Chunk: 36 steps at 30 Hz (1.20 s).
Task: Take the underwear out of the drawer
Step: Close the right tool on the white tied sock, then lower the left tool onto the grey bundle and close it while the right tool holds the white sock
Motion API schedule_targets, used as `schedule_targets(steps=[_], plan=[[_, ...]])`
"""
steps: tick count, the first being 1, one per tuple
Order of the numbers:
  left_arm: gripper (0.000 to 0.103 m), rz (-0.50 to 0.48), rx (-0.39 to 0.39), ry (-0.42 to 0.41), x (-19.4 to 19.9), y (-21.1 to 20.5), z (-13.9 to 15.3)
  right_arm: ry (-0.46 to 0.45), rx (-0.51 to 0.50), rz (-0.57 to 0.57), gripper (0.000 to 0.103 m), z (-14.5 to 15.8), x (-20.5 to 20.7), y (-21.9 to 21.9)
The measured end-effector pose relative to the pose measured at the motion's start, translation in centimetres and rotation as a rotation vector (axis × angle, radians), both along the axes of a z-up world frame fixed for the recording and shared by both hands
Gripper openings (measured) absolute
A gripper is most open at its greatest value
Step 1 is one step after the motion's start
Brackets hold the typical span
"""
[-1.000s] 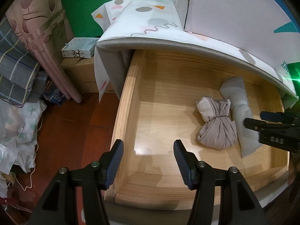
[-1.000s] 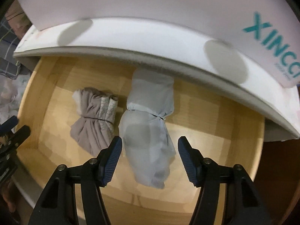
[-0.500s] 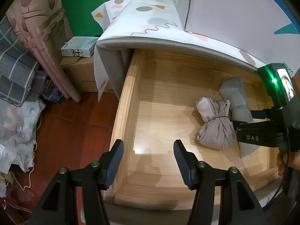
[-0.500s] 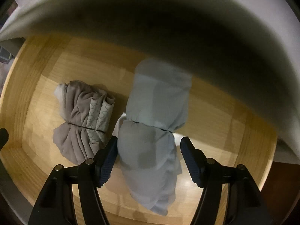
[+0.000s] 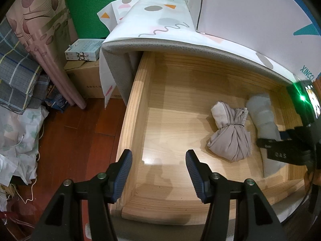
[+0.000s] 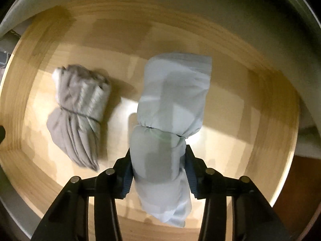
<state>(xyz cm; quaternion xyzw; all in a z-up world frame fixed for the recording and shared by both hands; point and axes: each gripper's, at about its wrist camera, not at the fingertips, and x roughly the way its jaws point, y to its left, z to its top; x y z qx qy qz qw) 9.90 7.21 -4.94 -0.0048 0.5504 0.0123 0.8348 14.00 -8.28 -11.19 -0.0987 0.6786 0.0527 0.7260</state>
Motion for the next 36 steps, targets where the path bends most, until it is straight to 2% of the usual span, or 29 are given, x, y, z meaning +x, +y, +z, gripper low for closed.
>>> schedule_targets(steps=[9, 17, 24, 31, 36], plan=[[0.057, -0.008, 0.017, 0.013, 0.1, -0.3, -0.2, 0.086, 0.012, -0.082, 0.040, -0.4, -2.3, -4.0], [0.057, -0.019, 0.023, 0.027, 0.1, -0.5, -0.3, 0.102, 0.056, -0.199, 0.038, -1.0, -3.8, -7.1], [0.057, -0.028, 0.013, 0.039, 0.4, -0.5, -0.3, 0.082, 0.082, -0.209, 0.038, -1.5, -5.6, -6.8], [0.057, -0.110, 0.031, 0.071, 0.6, -2.5, -0.5, 0.080, 0.120, -0.228, 0.038, -1.7, -5.3, -8.5], [0.057, -0.126, -0.014, 0.086, 1.2, -4.2, -0.1, 0.079, 0.121, -0.227, 0.038, -1.5, -5.2, -8.8]])
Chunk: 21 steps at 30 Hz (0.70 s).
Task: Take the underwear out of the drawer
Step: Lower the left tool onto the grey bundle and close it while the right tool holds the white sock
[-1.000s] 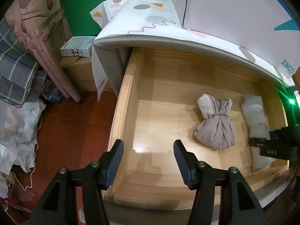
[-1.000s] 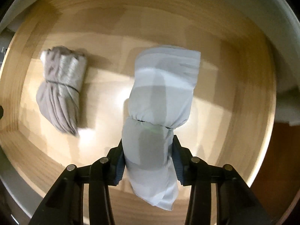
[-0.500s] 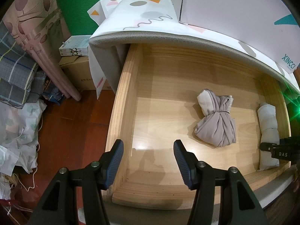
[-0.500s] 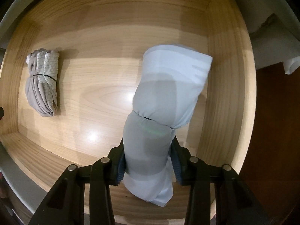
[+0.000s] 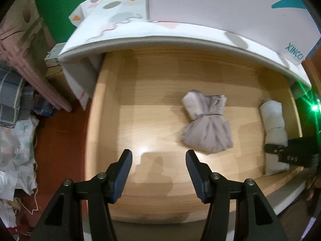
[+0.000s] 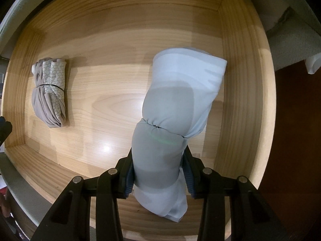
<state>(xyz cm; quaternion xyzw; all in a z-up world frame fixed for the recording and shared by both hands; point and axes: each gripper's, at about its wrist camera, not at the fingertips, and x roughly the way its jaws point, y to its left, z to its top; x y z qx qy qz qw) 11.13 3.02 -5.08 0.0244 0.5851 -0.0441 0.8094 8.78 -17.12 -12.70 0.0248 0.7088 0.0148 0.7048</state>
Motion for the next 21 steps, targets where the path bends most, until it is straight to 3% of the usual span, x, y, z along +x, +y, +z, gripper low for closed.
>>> schedule_targets(steps=[2, 7, 11, 21], plan=[[0.057, -0.014, -0.005, 0.001, 0.4, -1.0, 0.3, -0.001, 0.001, 0.000, 0.038, 1.2, 0.4, -0.2], [0.057, -0.023, -0.054, -0.012, 1.6, -2.7, 0.8, -0.001, 0.007, -0.003, 0.038, 0.8, 0.6, 0.0], [0.059, -0.011, -0.081, 0.035, 3.1, -3.9, 0.0, -0.001, 0.017, -0.007, 0.038, 0.8, 0.7, -0.3], [0.059, 0.001, -0.060, 0.124, 5.9, -6.7, -2.5, -0.001, 0.041, -0.016, 0.038, 0.9, 0.7, -1.9]])
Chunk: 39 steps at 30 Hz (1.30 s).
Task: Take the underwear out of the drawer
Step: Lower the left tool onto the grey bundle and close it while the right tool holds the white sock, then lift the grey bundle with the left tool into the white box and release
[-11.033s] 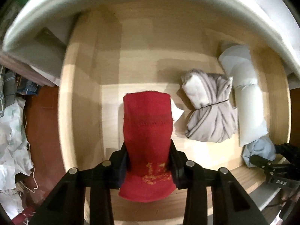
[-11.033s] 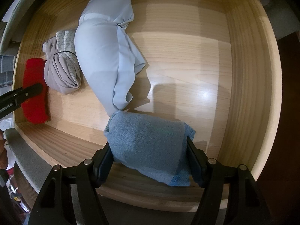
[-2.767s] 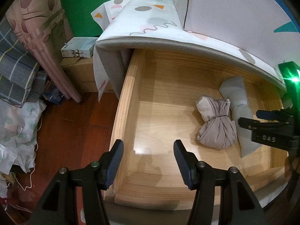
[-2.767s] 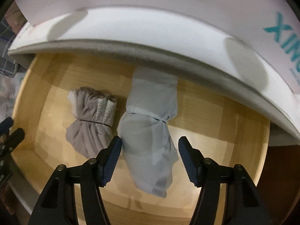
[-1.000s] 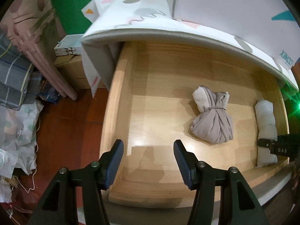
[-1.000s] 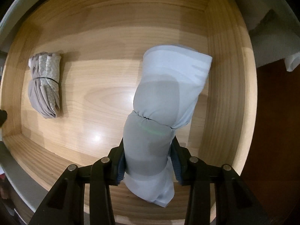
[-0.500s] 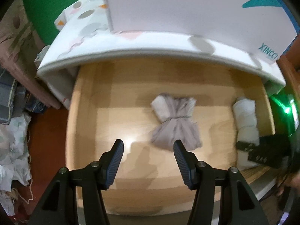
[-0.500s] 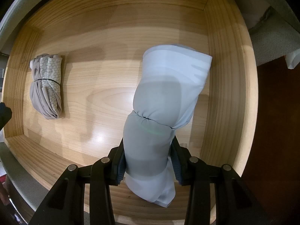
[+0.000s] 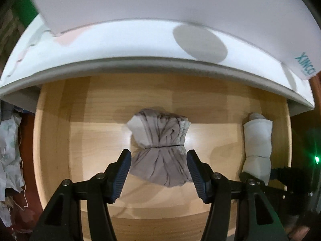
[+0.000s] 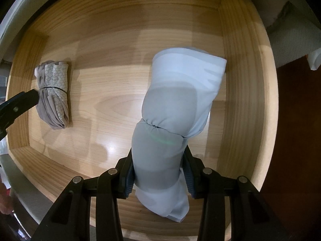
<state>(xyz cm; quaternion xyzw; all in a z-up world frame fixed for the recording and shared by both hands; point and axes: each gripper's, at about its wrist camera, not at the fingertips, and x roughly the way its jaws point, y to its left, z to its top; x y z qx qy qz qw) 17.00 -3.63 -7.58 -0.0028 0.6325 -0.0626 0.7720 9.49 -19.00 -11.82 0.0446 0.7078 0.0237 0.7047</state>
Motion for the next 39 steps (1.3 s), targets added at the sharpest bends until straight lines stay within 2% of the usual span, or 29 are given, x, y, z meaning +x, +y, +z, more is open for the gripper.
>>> schedule_targets(steps=[6, 8, 14, 24, 29, 39], plan=[[0.060, -0.012, 0.021, 0.038, 1.1, -1.4, -1.6, -0.001, 0.009, -0.005, 0.038, 0.1, 0.0, -1.0], [0.063, -0.006, 0.041, 0.040, 1.4, -1.7, -2.0, -0.001, 0.012, -0.006, 0.038, -0.1, -0.1, -1.2], [0.064, -0.017, 0.114, 0.091, 2.1, -1.8, -3.7, -0.001, 0.030, -0.013, 0.038, -0.4, -0.1, -2.2], [0.064, -0.039, 0.109, 0.125, 2.1, -0.9, -3.7, 0.000, 0.040, -0.017, 0.038, -0.4, 0.1, -3.5], [0.056, -0.069, 0.113, 0.149, 2.0, -1.0, -4.0, 0.000, 0.040, -0.017, 0.039, -0.4, 0.1, -3.6], [0.052, -0.085, 0.150, 0.160, 0.5, -0.8, -4.6, 0.001, 0.043, -0.018, 0.039, -0.2, 0.3, -3.8]])
